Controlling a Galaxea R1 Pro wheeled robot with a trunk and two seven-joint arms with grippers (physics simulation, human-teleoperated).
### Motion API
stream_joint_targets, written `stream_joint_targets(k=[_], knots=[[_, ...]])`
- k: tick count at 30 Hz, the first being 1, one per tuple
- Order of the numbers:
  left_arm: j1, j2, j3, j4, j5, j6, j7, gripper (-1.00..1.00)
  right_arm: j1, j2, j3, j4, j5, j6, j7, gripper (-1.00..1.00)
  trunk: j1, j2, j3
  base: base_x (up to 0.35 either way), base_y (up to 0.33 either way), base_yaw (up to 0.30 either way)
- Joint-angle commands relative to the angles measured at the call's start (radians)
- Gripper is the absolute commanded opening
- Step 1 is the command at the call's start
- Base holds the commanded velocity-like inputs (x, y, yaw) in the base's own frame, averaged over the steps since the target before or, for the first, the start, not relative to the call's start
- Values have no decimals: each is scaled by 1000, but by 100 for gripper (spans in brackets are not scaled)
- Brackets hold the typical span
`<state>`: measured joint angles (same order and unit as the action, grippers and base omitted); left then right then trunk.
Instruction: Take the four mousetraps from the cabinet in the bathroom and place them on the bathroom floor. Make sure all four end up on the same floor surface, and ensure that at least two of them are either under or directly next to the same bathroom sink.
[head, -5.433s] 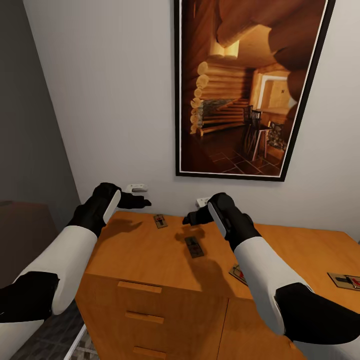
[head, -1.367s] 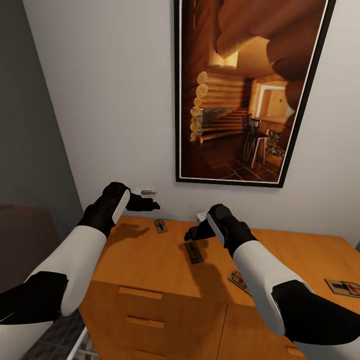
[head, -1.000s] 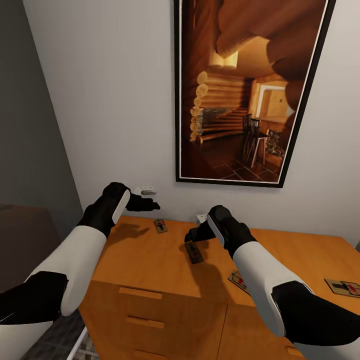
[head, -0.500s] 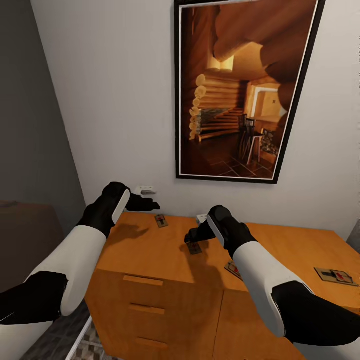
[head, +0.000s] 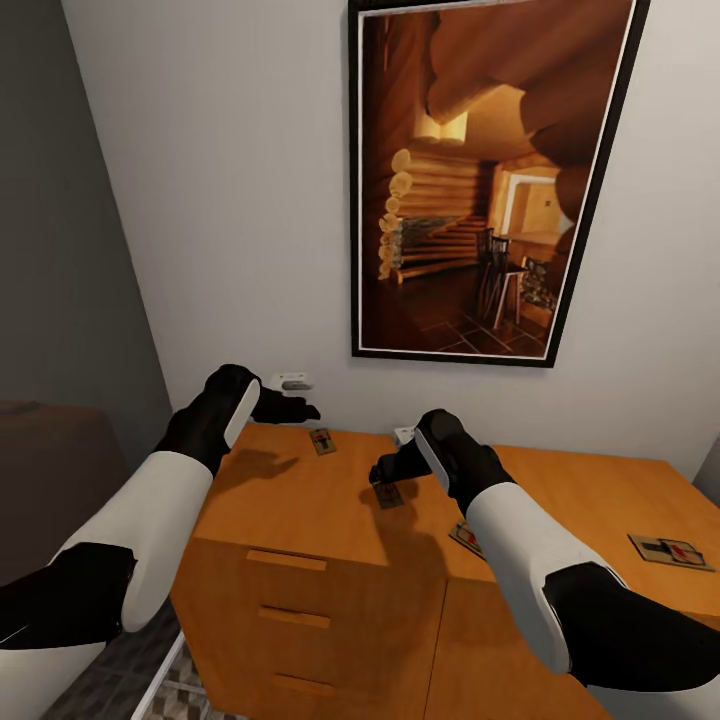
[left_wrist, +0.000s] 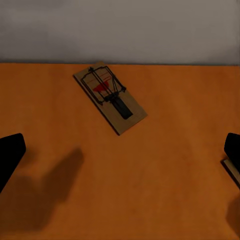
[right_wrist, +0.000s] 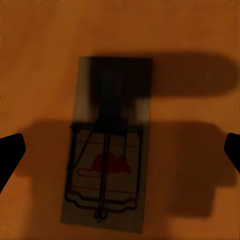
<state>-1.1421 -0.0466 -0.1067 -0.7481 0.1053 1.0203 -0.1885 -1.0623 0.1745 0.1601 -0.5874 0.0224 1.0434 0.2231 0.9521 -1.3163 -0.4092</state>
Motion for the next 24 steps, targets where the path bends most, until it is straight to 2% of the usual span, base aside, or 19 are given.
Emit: stream_joint_targets(k=[1,12,16,24], knots=[[-1,1,-2,-1,10,4,6,100,-1,0,-8,-1,2,4,2,100,0,-1,-1,0,0,0],[-1,-1,-2,0,11,4,6,100,-1,0,-131,-1,7,4,0,100,0,-1,-1,0,0,0],[-1,-1,-2,0,11,4,6,100,-1,0,-146,-2,7,4,0,100,0,-1,-1,0,0,0],[-1,-1,-2,0,11,4,6,100,-1,0,-150,-2,8,4,-7,100,0,-1,-1,0,0,0]])
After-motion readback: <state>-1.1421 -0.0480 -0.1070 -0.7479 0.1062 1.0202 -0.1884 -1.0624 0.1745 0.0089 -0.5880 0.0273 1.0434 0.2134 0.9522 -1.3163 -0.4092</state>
